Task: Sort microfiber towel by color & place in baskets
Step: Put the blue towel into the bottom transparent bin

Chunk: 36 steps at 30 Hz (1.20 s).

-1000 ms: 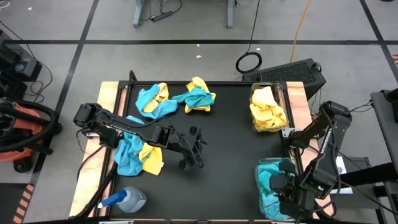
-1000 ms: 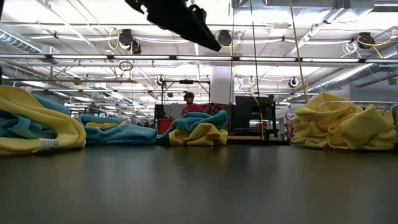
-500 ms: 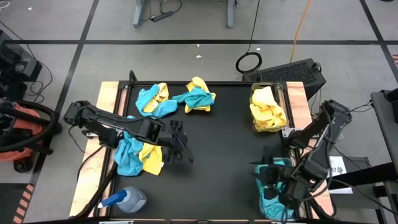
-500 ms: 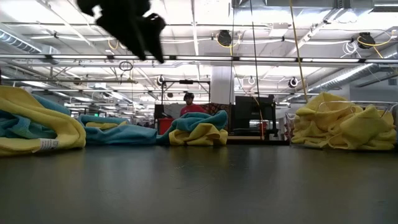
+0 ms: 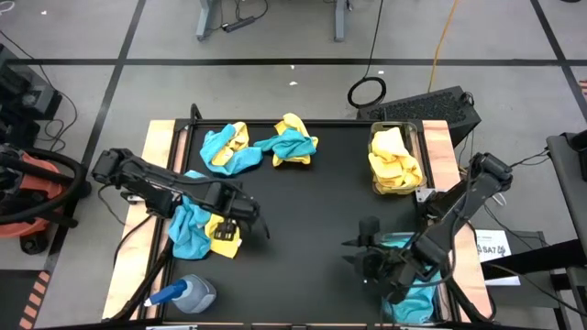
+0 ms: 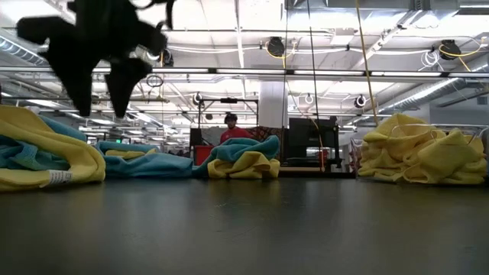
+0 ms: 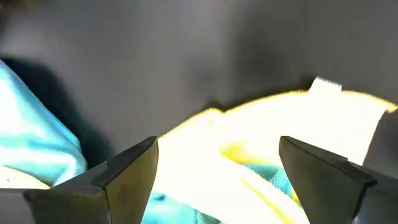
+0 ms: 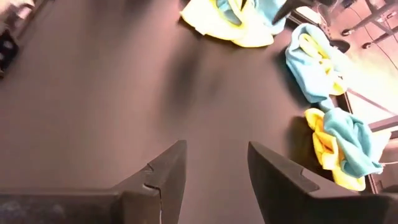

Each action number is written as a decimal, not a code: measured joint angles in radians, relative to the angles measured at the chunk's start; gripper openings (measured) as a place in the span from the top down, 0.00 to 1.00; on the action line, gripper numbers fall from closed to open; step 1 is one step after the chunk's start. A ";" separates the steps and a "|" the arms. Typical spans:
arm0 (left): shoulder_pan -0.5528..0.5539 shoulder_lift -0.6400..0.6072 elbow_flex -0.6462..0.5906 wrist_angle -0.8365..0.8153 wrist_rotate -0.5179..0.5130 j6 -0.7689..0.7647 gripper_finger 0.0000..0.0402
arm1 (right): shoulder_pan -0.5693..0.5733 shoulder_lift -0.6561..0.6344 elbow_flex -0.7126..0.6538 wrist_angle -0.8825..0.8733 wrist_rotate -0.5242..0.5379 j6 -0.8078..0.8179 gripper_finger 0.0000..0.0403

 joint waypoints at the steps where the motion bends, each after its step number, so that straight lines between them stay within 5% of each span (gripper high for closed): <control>1: 0.000 0.000 -0.022 0.006 0.002 -0.005 0.16 | -0.008 0.000 -0.023 0.031 0.000 -0.005 0.60; 10: 0.007 0.000 -0.175 0.127 0.003 -0.030 0.16 | -0.098 0.000 -0.164 0.265 -0.055 -0.067 0.60; 20: 0.009 0.000 -0.183 0.161 -0.003 -0.053 0.16 | -0.190 0.000 -0.227 0.451 -0.148 -0.200 0.60; 36: 0.003 -0.250 -0.135 -0.192 -0.055 -0.265 0.17 | -0.275 0.000 -0.232 0.465 -0.237 -0.290 0.60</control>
